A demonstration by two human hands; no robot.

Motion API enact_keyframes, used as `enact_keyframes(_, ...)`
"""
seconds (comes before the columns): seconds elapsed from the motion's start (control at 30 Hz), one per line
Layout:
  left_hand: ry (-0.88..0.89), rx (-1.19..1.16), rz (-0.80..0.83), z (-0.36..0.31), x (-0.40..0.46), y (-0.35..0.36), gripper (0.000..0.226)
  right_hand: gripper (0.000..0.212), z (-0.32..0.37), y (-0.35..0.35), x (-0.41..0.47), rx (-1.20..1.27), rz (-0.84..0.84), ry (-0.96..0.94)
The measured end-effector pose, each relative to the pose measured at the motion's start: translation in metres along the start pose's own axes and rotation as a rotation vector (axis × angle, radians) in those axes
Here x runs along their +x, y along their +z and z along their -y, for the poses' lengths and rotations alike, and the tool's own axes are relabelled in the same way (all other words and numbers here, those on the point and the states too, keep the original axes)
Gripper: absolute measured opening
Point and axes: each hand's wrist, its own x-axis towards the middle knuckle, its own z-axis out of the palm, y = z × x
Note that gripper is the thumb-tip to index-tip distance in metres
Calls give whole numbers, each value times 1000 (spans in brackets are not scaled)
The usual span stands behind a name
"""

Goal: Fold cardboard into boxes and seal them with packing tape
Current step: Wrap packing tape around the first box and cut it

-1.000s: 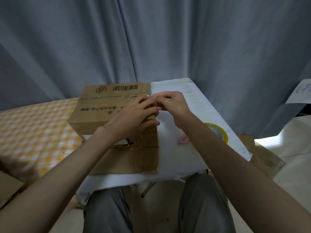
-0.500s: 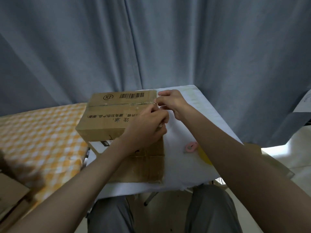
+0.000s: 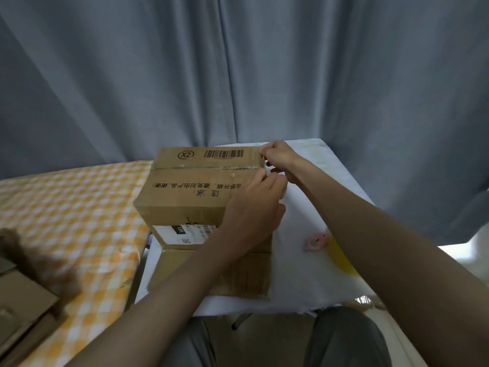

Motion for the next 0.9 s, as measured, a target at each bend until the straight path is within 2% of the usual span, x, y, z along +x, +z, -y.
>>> enact_keyframes(0.07,29,6,-15,2,0,-1,16,18,1,0,6,-9,-31,-54)
enact_keyframes(0.17,38,-11,-41,4,-1,-1,15,32,-3,2,11,3,-34,-106)
enact_keyframes(0.3,74,61,-96,3,-1,5,13,19,-16,7,16,201,-148,-93)
enact_keyframes(0.4,67,165,-101,2,-2,9,15,18,-21,14,15,93,-295,-180)
enact_keyframes(0.47,40,152,-110,1,-2,12,17,23,-24,10,9,79,-241,-205)
enact_keyframes(0.53,-9,55,-99,3,-1,11,20,31,-29,-4,-3,115,-85,-181)
enact_keyframes(0.6,-59,-80,-27,8,2,6,36,34,-34,-17,-23,73,64,-181)
enact_keyframes(0.67,-82,-264,76,15,6,-4,51,29,-35,-20,-47,49,140,-199)
enact_keyframes(0.77,-91,-558,57,26,2,-26,40,35,-28,-14,-77,116,165,-132)
enact_keyframes(0.83,-158,-484,22,42,-8,-39,31,46,-24,-11,-92,107,143,-83)
enact_keyframes(0.9,-285,-332,7,67,-22,-52,33,43,-24,-7,-107,14,129,-97)
